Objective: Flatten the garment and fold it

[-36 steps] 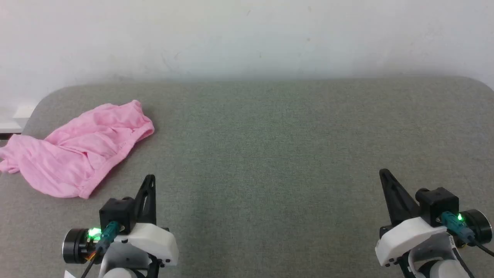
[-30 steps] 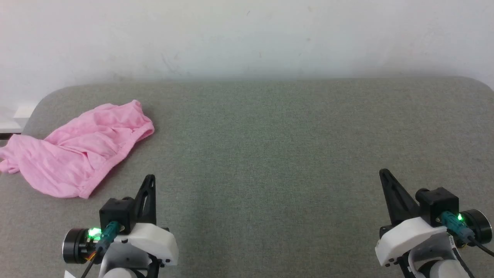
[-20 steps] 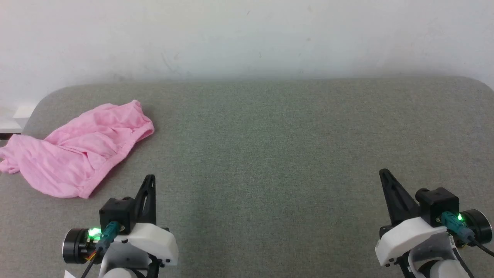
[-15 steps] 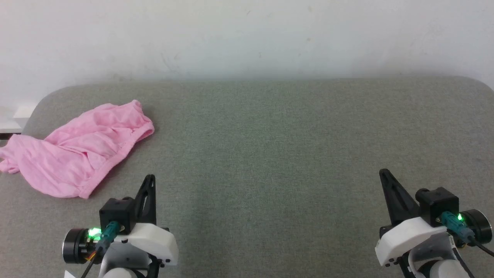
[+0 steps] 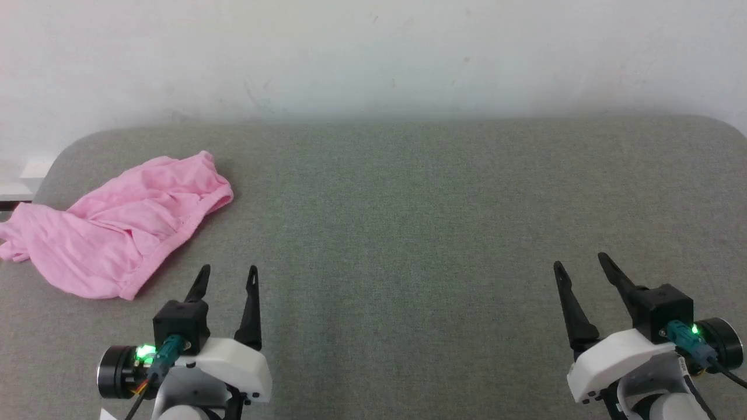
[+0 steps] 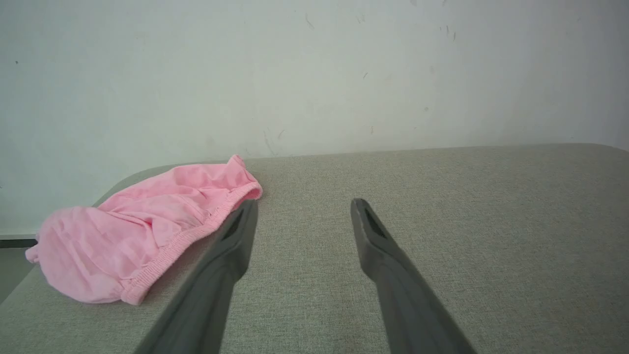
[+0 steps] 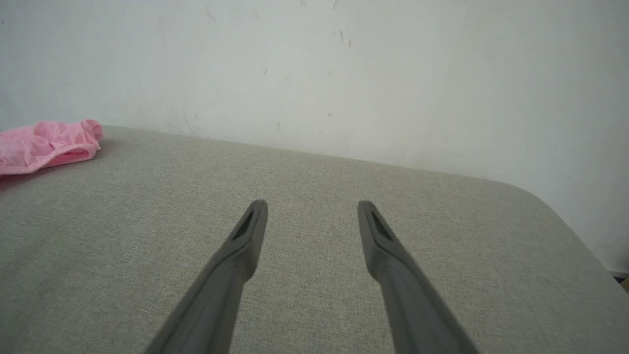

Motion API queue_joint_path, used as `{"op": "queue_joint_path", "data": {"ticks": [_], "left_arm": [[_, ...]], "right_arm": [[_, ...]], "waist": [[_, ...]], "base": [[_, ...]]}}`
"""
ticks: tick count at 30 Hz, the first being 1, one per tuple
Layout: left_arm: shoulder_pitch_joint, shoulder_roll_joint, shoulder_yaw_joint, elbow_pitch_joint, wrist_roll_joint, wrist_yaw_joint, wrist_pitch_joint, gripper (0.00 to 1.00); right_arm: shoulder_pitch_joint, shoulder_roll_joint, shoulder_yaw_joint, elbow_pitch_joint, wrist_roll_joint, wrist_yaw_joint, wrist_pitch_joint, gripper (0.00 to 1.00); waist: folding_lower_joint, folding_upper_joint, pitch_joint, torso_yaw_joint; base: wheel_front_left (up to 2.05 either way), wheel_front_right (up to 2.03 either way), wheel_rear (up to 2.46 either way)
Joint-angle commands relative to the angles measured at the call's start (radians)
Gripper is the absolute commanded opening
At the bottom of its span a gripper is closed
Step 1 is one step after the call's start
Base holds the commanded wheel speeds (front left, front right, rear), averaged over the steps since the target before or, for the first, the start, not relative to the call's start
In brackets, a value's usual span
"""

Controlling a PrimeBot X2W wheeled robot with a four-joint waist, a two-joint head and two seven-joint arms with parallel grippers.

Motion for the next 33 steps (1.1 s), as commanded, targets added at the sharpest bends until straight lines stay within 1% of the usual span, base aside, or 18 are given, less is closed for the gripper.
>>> {"op": "queue_joint_path", "data": {"ticks": [1,17,33], "left_arm": [[0.000,0.000,-0.005,0.004,-0.009,0.006,-0.010,1.00],[-0.002,0.000,-0.028,0.030,-0.037,0.027,-0.044,1.00],[0.005,-0.001,-0.038,0.047,-0.063,0.048,-0.077,1.00]], "right_arm": [[0.002,0.000,-0.003,0.005,0.011,0.000,-0.010,1.00],[0.007,0.000,-0.013,0.037,0.046,0.000,-0.043,1.00],[0.017,0.001,-0.014,0.064,0.077,0.000,-0.077,1.00]], "waist": [[0.0000,0.0000,0.000,0.000],[0.0000,0.0000,-0.001,0.014],[0.0000,0.0000,-0.002,0.084]], "base": [[0.00,0.00,0.00],[0.00,0.00,0.00],[0.00,0.00,0.00]]}}
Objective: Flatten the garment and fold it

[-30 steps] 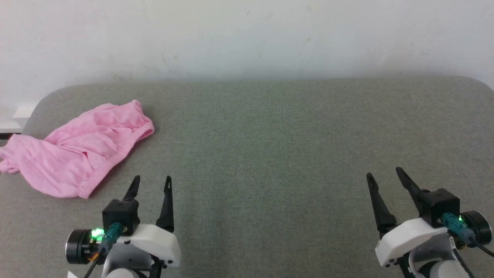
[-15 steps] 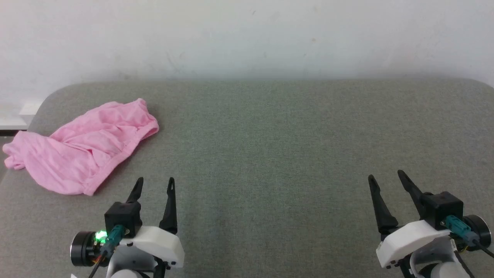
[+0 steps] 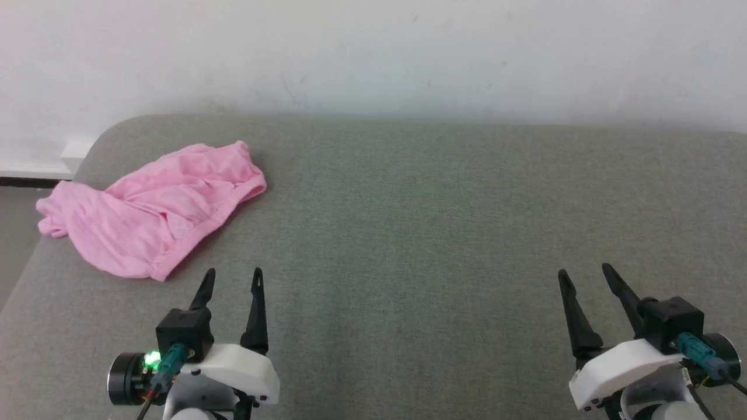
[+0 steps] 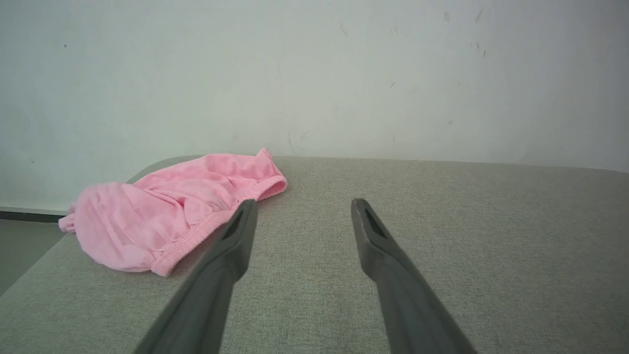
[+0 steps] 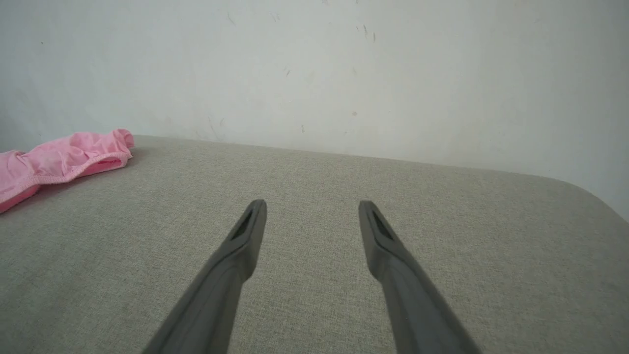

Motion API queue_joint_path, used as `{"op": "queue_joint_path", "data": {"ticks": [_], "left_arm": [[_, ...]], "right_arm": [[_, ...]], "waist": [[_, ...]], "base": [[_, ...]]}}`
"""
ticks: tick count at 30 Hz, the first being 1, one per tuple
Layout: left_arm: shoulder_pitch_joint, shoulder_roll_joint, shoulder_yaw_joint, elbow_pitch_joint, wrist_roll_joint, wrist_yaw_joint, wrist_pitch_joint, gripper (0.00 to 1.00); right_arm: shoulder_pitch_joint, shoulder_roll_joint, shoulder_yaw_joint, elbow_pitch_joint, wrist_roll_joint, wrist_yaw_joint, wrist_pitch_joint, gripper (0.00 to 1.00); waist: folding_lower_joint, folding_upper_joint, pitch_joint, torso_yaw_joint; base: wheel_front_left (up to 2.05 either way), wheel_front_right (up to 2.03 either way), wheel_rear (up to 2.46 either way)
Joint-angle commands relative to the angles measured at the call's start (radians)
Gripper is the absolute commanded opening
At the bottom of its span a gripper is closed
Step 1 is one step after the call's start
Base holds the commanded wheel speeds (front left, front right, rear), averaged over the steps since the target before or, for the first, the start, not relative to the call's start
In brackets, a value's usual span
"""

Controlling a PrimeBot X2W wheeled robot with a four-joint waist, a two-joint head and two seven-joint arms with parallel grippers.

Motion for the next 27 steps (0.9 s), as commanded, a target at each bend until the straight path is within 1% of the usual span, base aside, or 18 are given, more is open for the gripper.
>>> {"op": "queue_joint_path", "data": {"ticks": [1,27], "left_arm": [[0.006,-0.001,-0.004,0.007,-0.010,0.008,-0.009,1.00],[0.022,-0.001,-0.025,0.040,-0.047,0.034,-0.064,1.00]], "right_arm": [[0.007,0.001,0.000,0.005,0.012,0.000,-0.009,1.00],[0.020,0.001,-0.006,0.054,0.068,0.000,-0.063,1.00]], "waist": [[0.0000,0.0000,0.000,0.013],[0.0000,0.0000,-0.007,0.179]], "base": [[0.00,0.00,0.00],[0.00,0.00,0.00]]}}
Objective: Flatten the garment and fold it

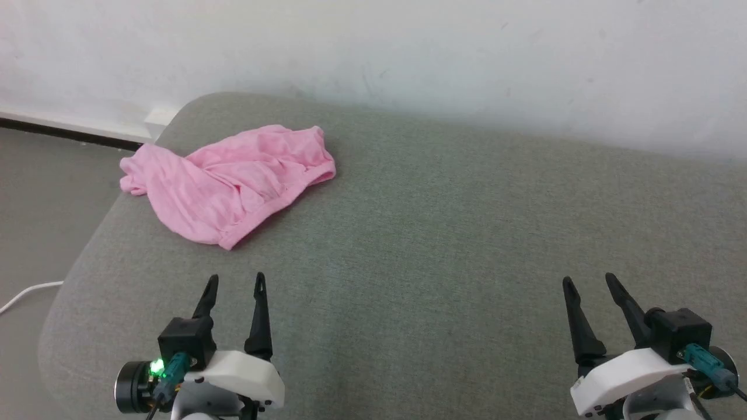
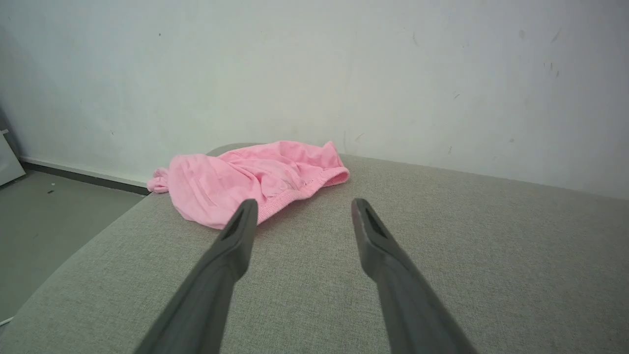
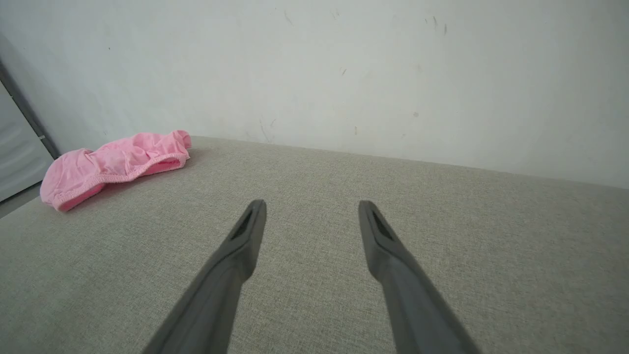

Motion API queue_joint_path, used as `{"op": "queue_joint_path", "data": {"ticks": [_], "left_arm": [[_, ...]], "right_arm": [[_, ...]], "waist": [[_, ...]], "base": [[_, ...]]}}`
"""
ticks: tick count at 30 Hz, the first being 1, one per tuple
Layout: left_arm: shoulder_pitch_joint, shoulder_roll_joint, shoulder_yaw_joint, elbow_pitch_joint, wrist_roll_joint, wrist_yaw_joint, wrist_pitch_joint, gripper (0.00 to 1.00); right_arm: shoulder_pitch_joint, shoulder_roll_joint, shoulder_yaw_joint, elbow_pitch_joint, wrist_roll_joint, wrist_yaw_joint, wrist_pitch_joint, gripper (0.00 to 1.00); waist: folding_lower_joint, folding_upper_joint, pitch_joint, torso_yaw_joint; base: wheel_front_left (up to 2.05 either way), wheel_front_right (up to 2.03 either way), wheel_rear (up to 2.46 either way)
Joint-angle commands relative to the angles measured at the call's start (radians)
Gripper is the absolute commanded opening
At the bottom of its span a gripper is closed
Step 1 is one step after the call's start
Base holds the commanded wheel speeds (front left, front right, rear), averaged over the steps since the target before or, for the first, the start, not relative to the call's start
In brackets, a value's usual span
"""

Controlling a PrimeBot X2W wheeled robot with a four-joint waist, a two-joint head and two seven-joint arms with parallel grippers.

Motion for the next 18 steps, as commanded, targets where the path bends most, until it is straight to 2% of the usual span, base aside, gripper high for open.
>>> {"op": "queue_joint_path", "data": {"ticks": [1,18], "left_arm": [[0.018,-0.001,-0.003,0.007,-0.006,0.007,-0.012,1.00],[0.024,-0.002,-0.016,0.023,-0.037,0.034,-0.045,1.00]], "right_arm": [[0.009,0.001,0.002,0.008,0.013,0.000,-0.012,1.00],[0.005,0.002,0.012,0.037,0.041,-0.001,-0.045,1.00]], "waist": [[0.0000,0.0000,0.000,0.019],[0.0000,0.0000,-0.001,0.075]], "base": [[0.00,0.00,0.00],[0.00,0.00,0.00]]}}
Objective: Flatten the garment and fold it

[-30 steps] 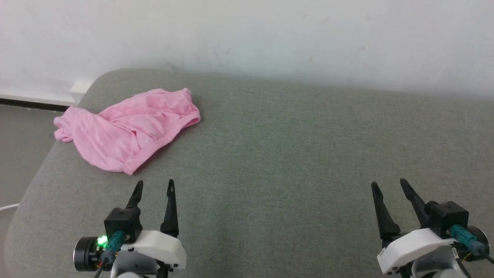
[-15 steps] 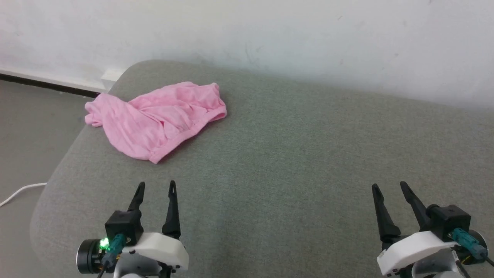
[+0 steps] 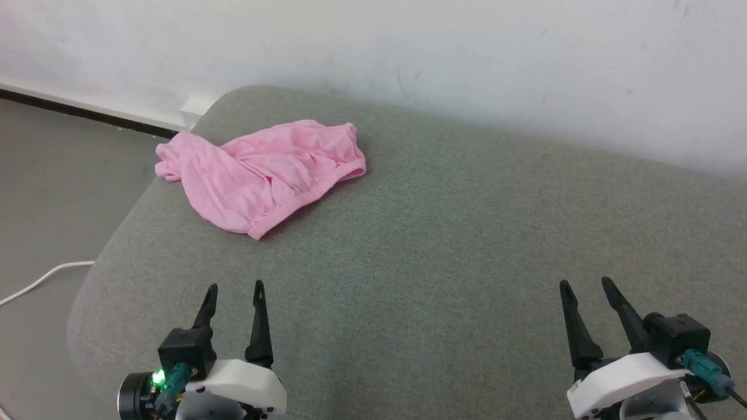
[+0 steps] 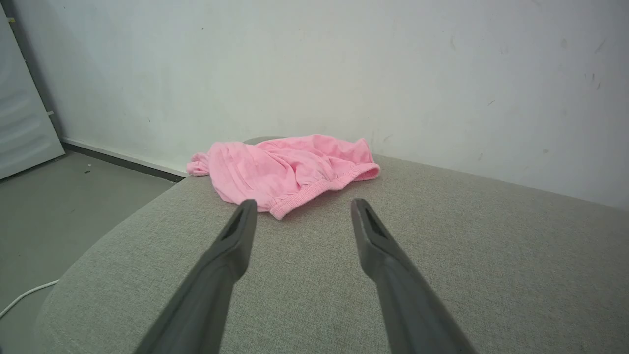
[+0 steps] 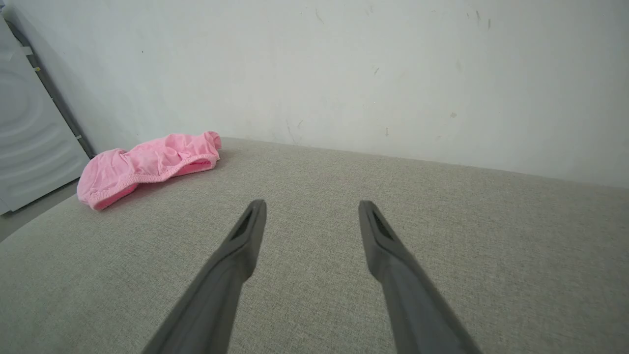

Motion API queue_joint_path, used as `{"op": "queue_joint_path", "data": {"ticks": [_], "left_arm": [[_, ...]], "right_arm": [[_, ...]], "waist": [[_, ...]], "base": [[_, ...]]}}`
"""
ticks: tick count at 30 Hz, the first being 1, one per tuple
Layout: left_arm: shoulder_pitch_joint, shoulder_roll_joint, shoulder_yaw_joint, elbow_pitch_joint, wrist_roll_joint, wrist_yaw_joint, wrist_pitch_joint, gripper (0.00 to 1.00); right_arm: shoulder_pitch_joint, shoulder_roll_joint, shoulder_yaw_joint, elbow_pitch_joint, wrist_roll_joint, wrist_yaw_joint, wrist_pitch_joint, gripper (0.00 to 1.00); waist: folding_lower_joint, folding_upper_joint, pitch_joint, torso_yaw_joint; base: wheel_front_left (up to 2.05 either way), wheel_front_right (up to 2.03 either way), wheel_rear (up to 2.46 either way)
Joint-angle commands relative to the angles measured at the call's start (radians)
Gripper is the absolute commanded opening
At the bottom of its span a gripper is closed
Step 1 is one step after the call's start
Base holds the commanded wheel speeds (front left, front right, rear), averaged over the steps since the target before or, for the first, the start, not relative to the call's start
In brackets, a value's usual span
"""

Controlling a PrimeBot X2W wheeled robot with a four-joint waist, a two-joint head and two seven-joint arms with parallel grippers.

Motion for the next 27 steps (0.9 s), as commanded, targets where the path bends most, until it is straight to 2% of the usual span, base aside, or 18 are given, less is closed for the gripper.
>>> {"op": "queue_joint_path", "data": {"ticks": [1,27], "left_arm": [[0.009,-0.002,-0.005,0.004,-0.011,0.008,-0.012,1.00],[0.009,-0.002,-0.028,0.041,-0.026,0.039,-0.066,1.00]], "right_arm": [[0.005,0.002,0.001,0.006,0.008,-0.001,-0.010,1.00],[0.012,0.002,0.004,0.052,0.044,-0.001,-0.064,1.00]], "waist": [[0.0000,0.0000,0.000,0.004],[0.0000,0.0000,-0.002,0.086]], "base": [[0.00,0.00,0.00],[0.00,0.00,0.00]]}}
